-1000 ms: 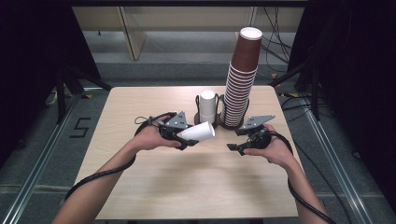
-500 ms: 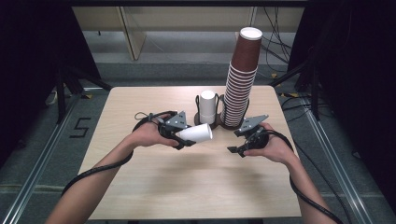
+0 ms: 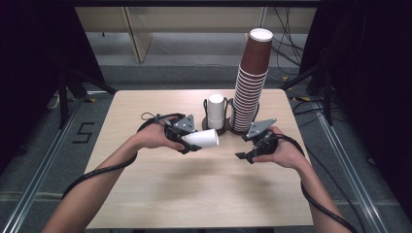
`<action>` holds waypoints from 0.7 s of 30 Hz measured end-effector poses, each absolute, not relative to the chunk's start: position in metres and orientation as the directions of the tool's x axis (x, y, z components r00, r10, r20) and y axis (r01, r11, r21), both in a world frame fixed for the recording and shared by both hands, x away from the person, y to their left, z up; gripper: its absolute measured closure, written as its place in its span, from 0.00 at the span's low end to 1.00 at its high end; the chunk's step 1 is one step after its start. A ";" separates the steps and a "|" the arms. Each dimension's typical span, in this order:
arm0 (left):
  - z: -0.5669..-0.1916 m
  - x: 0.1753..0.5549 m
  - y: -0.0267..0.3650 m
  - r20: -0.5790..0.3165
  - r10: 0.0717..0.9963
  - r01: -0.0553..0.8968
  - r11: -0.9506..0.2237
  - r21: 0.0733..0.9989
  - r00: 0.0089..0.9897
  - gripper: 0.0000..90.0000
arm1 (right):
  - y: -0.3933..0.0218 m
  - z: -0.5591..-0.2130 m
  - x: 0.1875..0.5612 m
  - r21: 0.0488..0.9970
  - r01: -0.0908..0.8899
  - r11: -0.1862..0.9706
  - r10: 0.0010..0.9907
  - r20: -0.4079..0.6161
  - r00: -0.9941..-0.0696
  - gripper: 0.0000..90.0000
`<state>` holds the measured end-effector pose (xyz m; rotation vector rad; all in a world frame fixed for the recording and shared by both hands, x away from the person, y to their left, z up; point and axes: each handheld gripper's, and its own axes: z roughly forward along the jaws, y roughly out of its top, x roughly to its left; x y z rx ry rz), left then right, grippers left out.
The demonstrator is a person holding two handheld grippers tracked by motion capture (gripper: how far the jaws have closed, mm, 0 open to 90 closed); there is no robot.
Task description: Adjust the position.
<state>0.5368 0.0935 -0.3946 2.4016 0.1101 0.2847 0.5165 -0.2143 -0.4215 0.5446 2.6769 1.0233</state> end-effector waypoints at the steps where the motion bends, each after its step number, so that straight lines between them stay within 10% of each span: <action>1: -0.394 0.537 0.093 0.173 0.153 0.001 -0.752 0.659 0.973 0.46 | -0.214 -0.421 0.516 0.676 0.256 0.691 0.408 -0.072 -0.910 0.30; 21: -0.386 0.540 0.070 0.179 -0.023 -0.106 -0.875 0.472 0.984 0.45 | -0.193 -0.418 0.523 0.593 0.155 0.790 0.271 -0.110 -0.956 0.30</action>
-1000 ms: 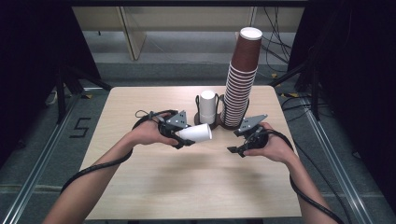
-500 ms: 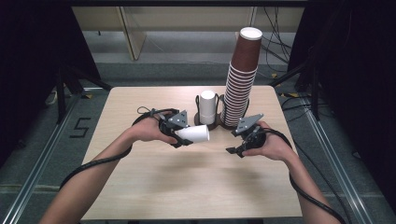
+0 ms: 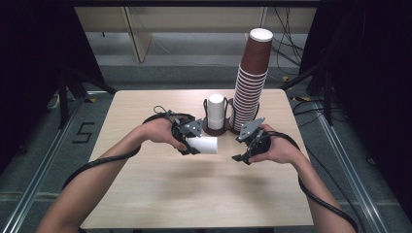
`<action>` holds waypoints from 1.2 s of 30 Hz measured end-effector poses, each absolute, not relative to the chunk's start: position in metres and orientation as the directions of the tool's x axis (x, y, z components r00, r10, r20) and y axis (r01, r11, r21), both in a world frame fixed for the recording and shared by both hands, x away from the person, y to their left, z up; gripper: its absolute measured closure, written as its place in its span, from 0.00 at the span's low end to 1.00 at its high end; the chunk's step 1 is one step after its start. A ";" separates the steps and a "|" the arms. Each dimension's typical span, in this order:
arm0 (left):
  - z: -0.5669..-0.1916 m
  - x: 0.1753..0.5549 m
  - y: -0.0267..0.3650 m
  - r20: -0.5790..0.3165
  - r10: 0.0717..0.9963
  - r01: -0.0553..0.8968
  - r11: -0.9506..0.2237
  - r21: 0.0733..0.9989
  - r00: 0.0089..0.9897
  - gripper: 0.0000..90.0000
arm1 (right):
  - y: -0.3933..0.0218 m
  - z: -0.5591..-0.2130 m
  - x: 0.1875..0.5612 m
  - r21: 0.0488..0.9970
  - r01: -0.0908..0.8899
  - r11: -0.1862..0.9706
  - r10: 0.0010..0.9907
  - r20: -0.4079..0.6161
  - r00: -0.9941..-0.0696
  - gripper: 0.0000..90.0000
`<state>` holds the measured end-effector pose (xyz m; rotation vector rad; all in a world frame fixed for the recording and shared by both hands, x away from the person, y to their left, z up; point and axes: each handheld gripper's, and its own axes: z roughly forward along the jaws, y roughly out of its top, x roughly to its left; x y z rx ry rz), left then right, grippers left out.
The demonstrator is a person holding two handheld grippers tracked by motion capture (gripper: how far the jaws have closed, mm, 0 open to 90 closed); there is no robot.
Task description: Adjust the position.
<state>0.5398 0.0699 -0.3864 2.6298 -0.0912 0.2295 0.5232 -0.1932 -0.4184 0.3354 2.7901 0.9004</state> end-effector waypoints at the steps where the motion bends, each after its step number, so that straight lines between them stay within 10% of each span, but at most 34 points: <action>1: -0.386 0.540 0.068 0.179 -0.030 -0.111 -0.879 0.464 0.983 0.45 | -0.192 -0.418 0.523 0.587 0.151 0.795 0.264 -0.112 -0.958 0.30; 36: -0.393 0.539 0.051 0.174 -0.120 -0.166 -0.947 0.276 0.977 0.45 | -0.133 -0.411 0.520 0.593 0.039 0.804 0.156 -0.147 -0.977 0.30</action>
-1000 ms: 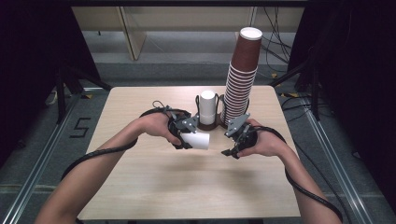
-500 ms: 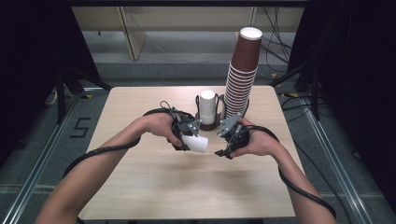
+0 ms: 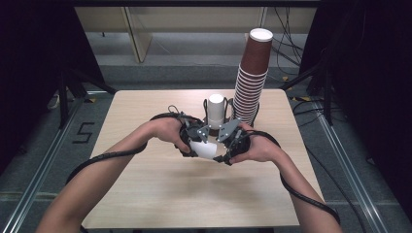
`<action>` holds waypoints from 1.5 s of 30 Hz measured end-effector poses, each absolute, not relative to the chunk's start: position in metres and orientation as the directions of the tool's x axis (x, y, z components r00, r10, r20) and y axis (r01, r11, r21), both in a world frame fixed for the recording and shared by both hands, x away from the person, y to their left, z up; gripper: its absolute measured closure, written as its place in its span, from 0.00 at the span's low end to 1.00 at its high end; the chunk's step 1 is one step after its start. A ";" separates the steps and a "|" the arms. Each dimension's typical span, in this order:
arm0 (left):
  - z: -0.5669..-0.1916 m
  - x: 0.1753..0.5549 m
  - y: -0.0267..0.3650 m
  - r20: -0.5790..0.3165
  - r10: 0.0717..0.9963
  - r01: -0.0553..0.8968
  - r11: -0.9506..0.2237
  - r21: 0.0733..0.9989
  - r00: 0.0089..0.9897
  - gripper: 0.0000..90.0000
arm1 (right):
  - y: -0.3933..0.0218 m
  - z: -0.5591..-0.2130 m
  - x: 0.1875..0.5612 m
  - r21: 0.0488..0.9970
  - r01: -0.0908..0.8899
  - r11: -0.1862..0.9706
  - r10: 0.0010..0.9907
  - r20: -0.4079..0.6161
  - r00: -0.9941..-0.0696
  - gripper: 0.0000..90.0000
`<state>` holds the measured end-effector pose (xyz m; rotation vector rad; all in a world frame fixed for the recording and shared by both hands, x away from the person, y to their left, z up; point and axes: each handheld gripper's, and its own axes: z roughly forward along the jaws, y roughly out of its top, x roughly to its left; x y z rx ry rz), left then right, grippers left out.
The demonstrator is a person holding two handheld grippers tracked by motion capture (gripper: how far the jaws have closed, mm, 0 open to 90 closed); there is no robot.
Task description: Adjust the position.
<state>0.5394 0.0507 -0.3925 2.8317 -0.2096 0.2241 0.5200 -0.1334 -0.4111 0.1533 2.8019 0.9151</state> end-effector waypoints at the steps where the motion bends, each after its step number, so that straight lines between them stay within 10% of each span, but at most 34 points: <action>1: -0.394 0.538 0.051 0.166 -0.096 -0.143 -0.943 0.300 0.981 0.45 | -0.132 -0.412 0.520 0.592 0.037 0.805 0.151 -0.145 -0.978 0.30; 31: -0.393 0.540 0.049 0.178 -0.151 -0.198 -0.937 0.287 0.972 0.46 | -0.117 -0.427 0.522 0.597 0.058 0.800 0.150 -0.105 -0.983 0.35; 35: -0.401 0.522 0.052 0.073 0.092 0.059 -0.926 0.373 0.993 0.46 | -0.116 -0.429 0.521 0.594 0.086 0.799 0.173 -0.090 -0.981 0.35; 36: -0.401 0.523 0.052 0.075 0.086 0.052 -0.927 0.371 0.993 0.46 | -0.116 -0.429 0.521 0.592 0.085 0.801 0.169 -0.087 -0.982 0.35; 37: -0.398 0.539 0.047 0.121 -0.138 -0.172 -0.925 0.339 0.983 0.46 | -0.116 -0.429 0.520 0.586 0.102 0.804 0.177 -0.071 -0.982 0.35; 39: -0.398 0.539 0.047 0.121 -0.140 -0.173 -0.927 0.333 0.983 0.46 | -0.115 -0.430 0.521 0.589 0.090 0.803 0.167 -0.077 -0.983 0.35; 45: -0.400 0.526 0.052 0.095 0.049 0.012 -0.933 0.358 0.994 0.46 | -0.114 -0.432 0.527 0.618 0.018 0.786 0.129 -0.135 -0.982 0.39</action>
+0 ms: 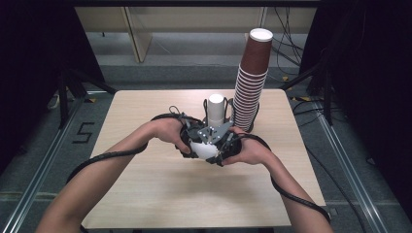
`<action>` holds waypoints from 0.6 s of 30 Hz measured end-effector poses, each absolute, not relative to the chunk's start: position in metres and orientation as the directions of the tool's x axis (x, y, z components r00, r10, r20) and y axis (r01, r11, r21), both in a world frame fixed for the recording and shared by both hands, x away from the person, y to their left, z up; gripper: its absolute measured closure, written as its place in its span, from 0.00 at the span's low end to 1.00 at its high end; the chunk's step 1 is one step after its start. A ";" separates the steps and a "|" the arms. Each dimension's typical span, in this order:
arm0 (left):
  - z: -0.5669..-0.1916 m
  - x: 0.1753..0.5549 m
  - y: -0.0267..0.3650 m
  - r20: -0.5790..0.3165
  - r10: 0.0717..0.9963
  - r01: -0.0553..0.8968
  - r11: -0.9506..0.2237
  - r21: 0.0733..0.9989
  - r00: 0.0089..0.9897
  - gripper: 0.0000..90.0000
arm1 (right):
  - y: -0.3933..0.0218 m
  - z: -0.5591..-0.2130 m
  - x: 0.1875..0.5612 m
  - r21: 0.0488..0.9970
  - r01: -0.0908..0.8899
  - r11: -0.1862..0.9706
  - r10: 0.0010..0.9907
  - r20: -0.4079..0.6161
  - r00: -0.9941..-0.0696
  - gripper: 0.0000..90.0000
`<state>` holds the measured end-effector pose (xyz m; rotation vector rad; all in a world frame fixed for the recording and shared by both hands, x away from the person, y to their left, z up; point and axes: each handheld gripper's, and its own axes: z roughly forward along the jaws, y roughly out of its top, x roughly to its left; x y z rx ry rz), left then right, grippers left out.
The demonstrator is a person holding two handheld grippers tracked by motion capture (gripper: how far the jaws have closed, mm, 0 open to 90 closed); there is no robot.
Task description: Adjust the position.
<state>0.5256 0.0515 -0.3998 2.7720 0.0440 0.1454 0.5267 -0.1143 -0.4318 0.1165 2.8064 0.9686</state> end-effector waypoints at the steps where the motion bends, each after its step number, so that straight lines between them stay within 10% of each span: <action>1: -0.400 0.526 0.052 0.096 0.047 0.010 -0.934 0.356 0.994 0.46 | -0.115 -0.431 0.523 0.607 0.071 0.791 0.169 -0.106 -0.980 0.39; 4: -0.394 0.540 0.048 0.167 -0.154 -0.196 -0.942 0.273 0.974 0.45 | -0.114 -0.432 0.525 0.623 0.042 0.781 0.154 -0.127 -0.980 0.40; 18: -0.394 0.536 0.062 0.176 -0.056 -0.122 -0.913 0.390 0.983 0.16 | -0.124 -0.434 0.518 0.628 0.077 0.775 0.209 -0.140 -0.968 0.41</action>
